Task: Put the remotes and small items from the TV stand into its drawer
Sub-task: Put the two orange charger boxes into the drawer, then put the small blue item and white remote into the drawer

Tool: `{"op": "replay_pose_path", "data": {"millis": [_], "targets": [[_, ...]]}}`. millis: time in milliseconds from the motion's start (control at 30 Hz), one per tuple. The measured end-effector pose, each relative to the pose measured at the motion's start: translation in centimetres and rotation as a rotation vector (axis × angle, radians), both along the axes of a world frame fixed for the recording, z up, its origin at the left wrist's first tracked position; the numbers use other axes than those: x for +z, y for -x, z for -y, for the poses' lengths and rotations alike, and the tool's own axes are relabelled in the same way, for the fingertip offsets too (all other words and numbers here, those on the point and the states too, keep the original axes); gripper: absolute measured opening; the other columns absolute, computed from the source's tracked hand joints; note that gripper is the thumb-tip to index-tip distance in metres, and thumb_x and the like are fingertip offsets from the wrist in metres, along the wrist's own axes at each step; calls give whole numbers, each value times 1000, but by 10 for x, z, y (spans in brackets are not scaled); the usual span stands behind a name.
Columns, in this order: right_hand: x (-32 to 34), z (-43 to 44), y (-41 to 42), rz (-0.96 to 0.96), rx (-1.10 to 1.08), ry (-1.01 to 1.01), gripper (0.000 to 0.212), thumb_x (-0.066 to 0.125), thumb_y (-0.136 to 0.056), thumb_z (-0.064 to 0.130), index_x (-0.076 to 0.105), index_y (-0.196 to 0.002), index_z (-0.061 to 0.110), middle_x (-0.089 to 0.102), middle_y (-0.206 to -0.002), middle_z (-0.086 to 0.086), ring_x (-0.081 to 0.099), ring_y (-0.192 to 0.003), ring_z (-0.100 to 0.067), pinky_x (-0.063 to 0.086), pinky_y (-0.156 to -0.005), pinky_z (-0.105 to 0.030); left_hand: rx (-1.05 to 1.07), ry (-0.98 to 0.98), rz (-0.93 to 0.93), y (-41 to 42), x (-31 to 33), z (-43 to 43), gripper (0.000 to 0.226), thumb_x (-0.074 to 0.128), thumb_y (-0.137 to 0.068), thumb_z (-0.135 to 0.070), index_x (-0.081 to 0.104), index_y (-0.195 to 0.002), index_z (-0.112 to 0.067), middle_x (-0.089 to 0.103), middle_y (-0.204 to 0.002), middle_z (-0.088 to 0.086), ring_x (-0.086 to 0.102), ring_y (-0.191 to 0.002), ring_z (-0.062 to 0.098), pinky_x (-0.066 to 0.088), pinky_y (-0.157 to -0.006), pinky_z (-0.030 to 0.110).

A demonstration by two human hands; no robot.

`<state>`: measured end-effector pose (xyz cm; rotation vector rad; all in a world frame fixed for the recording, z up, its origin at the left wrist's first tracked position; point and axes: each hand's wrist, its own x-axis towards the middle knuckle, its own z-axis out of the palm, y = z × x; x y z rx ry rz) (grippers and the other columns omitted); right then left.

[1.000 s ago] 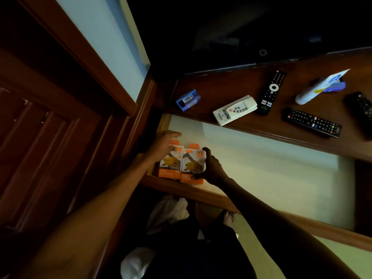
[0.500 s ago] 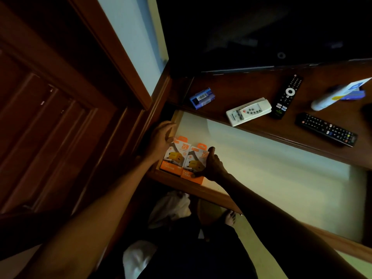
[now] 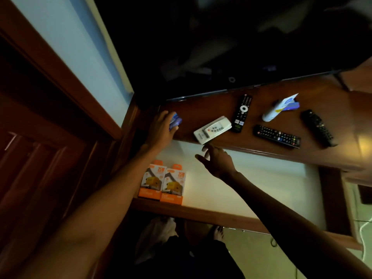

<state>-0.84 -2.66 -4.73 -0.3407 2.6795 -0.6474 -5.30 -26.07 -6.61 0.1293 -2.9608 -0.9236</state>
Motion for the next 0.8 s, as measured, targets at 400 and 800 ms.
{"op": "replay_pose_path", "data": {"millis": [400,800], "targets": [[18,-24,99,-192,365,-426,80,74,-81,32,33,-149,19,32,-156,-10,29,-140,-32,33,-110,-48,-88,-86,49,14,15,-6,62,67,-89,-19,41,-145,-23,47,-135,14,50,-122,30,47,-96,38],[43,-57,57,-330,343,-70,59,65,-83,52,57,-130,17,63,-129,-12,62,-110,-35,51,-83,-41,-138,-148,-42,-59,28,-37,56,71,-85,-36,52,-136,-23,56,-127,0,54,-112,9,48,-87,24]]}}
